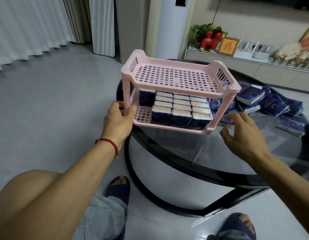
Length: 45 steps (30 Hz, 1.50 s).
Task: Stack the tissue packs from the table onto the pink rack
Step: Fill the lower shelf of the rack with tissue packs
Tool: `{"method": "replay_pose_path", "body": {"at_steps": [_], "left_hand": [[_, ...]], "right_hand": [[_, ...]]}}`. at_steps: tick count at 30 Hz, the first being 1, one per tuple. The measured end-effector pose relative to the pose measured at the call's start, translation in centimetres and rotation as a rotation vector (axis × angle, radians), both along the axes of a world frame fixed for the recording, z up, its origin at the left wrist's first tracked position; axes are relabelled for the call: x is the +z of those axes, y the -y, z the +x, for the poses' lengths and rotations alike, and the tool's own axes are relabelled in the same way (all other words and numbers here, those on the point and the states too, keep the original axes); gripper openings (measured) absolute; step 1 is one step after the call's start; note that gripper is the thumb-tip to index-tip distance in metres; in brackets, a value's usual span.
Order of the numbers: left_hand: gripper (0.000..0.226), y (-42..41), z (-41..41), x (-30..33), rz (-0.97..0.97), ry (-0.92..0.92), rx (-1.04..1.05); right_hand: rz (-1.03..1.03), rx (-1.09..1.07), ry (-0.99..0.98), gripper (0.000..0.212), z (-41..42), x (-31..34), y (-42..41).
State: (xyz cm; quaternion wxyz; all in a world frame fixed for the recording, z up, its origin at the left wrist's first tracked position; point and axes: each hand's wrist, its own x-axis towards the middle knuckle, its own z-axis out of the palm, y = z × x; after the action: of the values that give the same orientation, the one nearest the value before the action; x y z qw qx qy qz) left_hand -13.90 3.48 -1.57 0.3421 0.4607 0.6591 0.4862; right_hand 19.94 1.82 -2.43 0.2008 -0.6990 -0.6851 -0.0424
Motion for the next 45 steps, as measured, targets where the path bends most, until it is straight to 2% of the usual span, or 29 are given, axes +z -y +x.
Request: {"method": "replay_pose_path", "body": {"at_steps": [3, 5, 7, 9, 13, 18, 21, 23, 24, 27, 31, 34, 37, 39, 43, 45], "left_hand": [[0.038, 1.1, 0.1, -0.1, -0.006, -0.073, 0.067], [0.036, 2.3, 0.2, -0.1, 0.052, -0.149, 0.151], [0.034, 3.7, 0.7, 0.0, 0.148, -0.255, 0.181], [0.03, 5.2, 1.9, 0.1, 0.256, -0.338, 0.125], [0.026, 7.0, 5.4, 0.4, 0.374, -0.308, -0.139], [0.02, 8.2, 10.4, 0.0, 0.294, -0.258, -0.492], [0.022, 7.9, 13.1, -0.2, 0.117, -0.176, -0.603], [0.036, 7.5, 14.5, -0.3, 0.0, -0.045, -0.651], [0.036, 7.3, 15.2, -0.2, -0.038, 0.045, -0.663], [0.015, 7.0, 16.7, 0.1, -0.105, 0.27, -0.636], [0.018, 5.9, 16.3, -0.6, -0.133, 0.223, -0.496], [0.015, 5.5, 15.3, -0.6, -0.144, 0.196, -0.441], [0.024, 5.7, 14.6, -0.7, -0.134, 0.174, -0.454], [0.032, 5.8, 14.3, -0.9, -0.127, 0.165, -0.462], [0.028, 5.6, 13.8, -1.3, -0.087, 0.168, -0.461], [0.025, 5.6, 13.9, -1.2, -0.066, 0.208, -0.464]], "right_hand": [[-0.156, -0.013, 0.041, 0.061, 1.1, -1.5, -2.3], [-0.179, -0.037, 0.078, 0.057, 1.2, -2.3, -2.9], [-0.111, -0.06, 0.092, 0.041, 1.1, -2.6, -2.7], [-0.059, -0.082, 0.091, 0.03, 1.0, -2.4, -1.9], [-0.105, -0.12, -0.024, 0.037, 1.4, -1.4, 0.9], [-0.073, -0.168, -0.156, 0.071, 1.8, 0.4, 5.1], [-0.033, -0.07, -0.278, 0.069, 1.7, 1.4, 7.0], [-0.045, 0.007, -0.411, 0.062, 1.2, 1.9, 8.0], [-0.048, 0.029, -0.442, 0.061, 1.0, 2.1, 8.3], [-0.047, 0.14, -0.382, 0.062, 0.2, 2.0, 8.9], [-0.124, 0.257, -0.341, 0.049, 1.0, 1.6, 6.5], [-0.112, 0.173, -0.237, 0.047, 2.6, 0.9, 2.1], [-0.166, 0.102, -0.035, 0.055, 3.2, -0.3, -2.6], [-0.198, 0.093, 0.009, 0.057, 2.7, -1.0, -4.3], [-0.104, -0.036, 0.175, 0.04, 1.7, -1.6, -4.2], [-0.123, -0.087, 0.214, 0.036, 1.5, -1.1, -3.5]]}}
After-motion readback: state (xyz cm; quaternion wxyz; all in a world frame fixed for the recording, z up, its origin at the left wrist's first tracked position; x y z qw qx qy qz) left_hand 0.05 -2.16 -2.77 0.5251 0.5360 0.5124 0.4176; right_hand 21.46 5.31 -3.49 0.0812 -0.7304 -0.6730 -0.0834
